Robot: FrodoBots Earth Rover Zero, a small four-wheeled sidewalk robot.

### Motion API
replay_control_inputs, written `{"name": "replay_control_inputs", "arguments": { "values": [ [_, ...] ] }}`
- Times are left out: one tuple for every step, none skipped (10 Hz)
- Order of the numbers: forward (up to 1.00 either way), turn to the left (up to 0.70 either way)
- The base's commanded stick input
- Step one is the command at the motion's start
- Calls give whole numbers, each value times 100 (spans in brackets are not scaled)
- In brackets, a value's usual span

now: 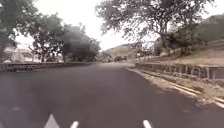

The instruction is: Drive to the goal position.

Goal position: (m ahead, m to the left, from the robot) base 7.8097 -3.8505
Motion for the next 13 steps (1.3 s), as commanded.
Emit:
{"name": "replay_control_inputs", "arguments": {
  "values": [
    [50,0],
    [50,0],
    [50,0],
    [50,0],
    [50,0],
    [50,0],
    [50,-22],
    [50,-47],
    [50,-50],
    [50,-50],
    [50,-50],
    [50,-40],
    [50,-14]
  ]
}}
